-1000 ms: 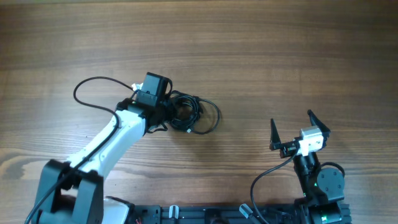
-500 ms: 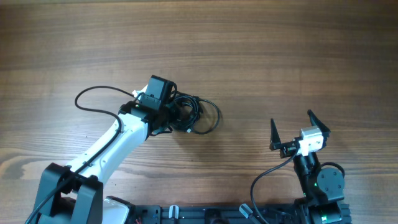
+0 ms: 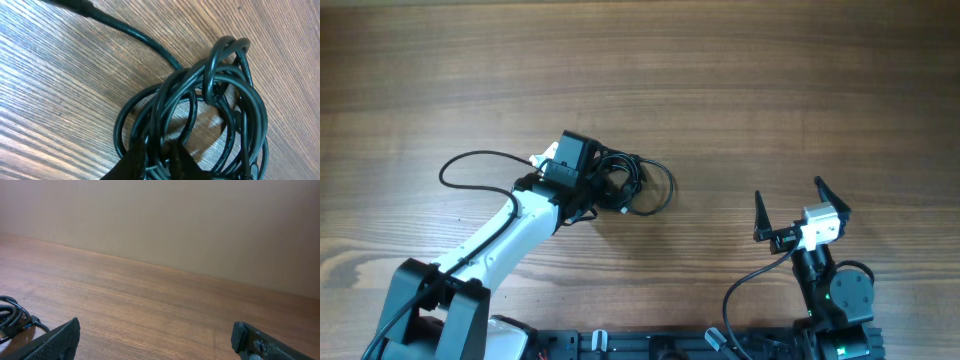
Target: Untangle cables
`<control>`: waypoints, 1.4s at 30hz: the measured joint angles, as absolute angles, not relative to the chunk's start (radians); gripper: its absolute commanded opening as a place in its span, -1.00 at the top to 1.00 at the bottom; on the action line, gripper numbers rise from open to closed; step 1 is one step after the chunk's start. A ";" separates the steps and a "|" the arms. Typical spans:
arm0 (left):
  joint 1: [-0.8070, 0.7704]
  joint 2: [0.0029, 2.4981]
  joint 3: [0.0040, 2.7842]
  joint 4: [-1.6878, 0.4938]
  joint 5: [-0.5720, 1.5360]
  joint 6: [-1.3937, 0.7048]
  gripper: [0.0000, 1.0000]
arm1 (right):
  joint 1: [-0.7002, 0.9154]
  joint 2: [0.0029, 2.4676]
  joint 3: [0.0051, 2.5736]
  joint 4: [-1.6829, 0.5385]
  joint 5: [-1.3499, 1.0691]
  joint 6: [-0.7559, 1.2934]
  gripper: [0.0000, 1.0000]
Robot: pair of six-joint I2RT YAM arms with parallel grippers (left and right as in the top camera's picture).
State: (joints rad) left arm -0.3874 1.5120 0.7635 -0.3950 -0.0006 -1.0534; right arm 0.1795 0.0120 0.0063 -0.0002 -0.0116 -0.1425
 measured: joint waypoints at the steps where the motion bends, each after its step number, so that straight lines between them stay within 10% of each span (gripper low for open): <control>1: -0.387 1.512 0.764 -0.395 -0.004 -1.053 0.58 | 0.179 0.012 0.006 0.000 -0.012 -0.142 -0.99; 9: -0.387 1.528 0.764 -0.393 -0.012 -1.054 0.50 | 0.179 0.012 0.006 0.000 -0.012 -0.142 -1.00; 12: -0.387 1.554 0.764 -0.381 -0.018 -1.054 0.89 | 0.179 0.012 0.006 0.000 -0.012 -0.142 -1.00; 18: -0.387 1.559 0.762 -0.358 -0.018 -1.050 0.92 | 0.179 0.012 0.006 0.000 -0.012 -0.142 -1.00; 42: -0.385 1.188 0.785 -0.545 0.150 -0.397 0.92 | 0.179 0.012 0.006 0.000 -0.012 -0.142 -1.00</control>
